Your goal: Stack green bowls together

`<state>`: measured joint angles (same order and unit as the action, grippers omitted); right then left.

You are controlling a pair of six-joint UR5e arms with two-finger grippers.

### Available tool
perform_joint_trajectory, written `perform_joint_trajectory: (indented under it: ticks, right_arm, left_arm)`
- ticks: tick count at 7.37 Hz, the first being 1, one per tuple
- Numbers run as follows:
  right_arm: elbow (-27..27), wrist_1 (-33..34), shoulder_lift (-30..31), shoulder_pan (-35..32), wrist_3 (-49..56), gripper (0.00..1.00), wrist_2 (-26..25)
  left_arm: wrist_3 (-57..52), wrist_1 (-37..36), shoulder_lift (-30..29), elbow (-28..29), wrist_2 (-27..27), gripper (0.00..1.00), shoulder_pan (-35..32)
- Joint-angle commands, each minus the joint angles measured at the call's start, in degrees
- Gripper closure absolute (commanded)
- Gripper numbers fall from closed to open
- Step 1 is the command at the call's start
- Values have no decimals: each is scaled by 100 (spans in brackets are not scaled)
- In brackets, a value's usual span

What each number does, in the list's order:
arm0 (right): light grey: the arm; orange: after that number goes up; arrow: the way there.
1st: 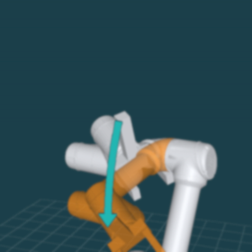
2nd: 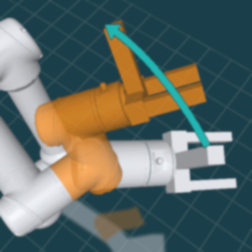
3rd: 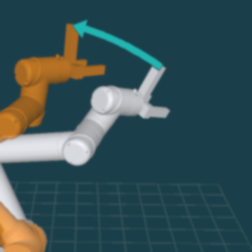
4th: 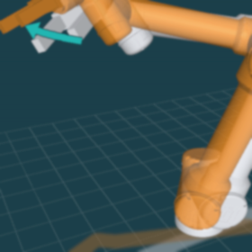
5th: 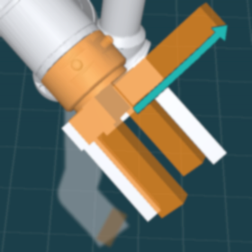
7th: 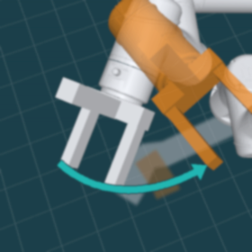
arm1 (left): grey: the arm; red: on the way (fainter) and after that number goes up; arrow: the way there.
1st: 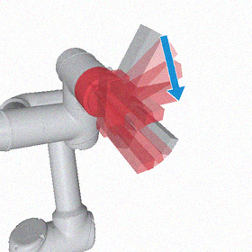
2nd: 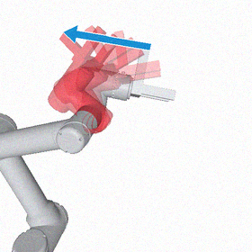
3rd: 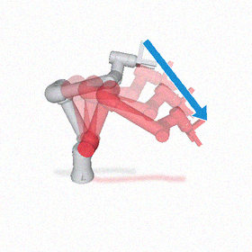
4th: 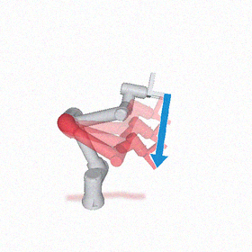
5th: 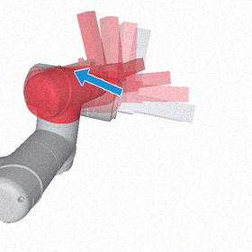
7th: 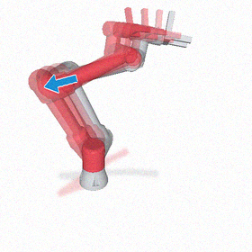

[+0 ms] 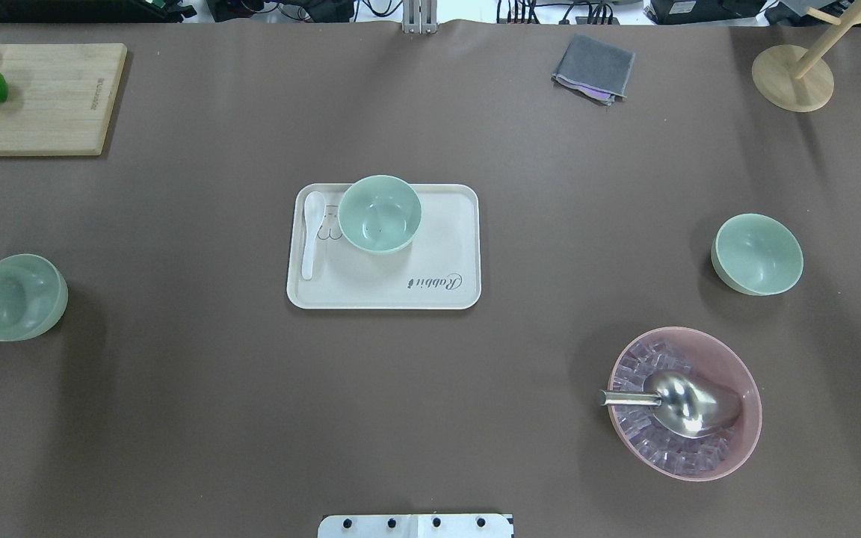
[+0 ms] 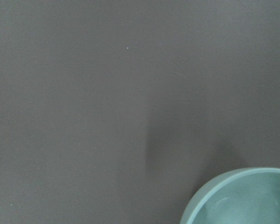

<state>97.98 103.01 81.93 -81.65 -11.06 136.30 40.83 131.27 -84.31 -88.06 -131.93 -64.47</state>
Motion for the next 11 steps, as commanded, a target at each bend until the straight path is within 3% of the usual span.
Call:
perform_joint_trajectory:
  ticks: [1,2,4,10,11]
  right_arm:
    - [1,0,-10,0,7,0,-7]
    - [1,0,-2,0,7,0,-7]
    - [1,0,-2,0,-2,0,-7]
    - [1,9,-2,-8,-2,0,-7]
    - [1,9,-2,-8,-10,0,-7]
  left_arm:
    - [92,21,-60,17,-17,21,74]
    - [92,21,-60,17,-17,40,110]
    - [92,12,-60,-9,-34,54,119]
    - [83,12,2,-150,-34,56,330]
    - [83,12,28,-159,-43,60,330]
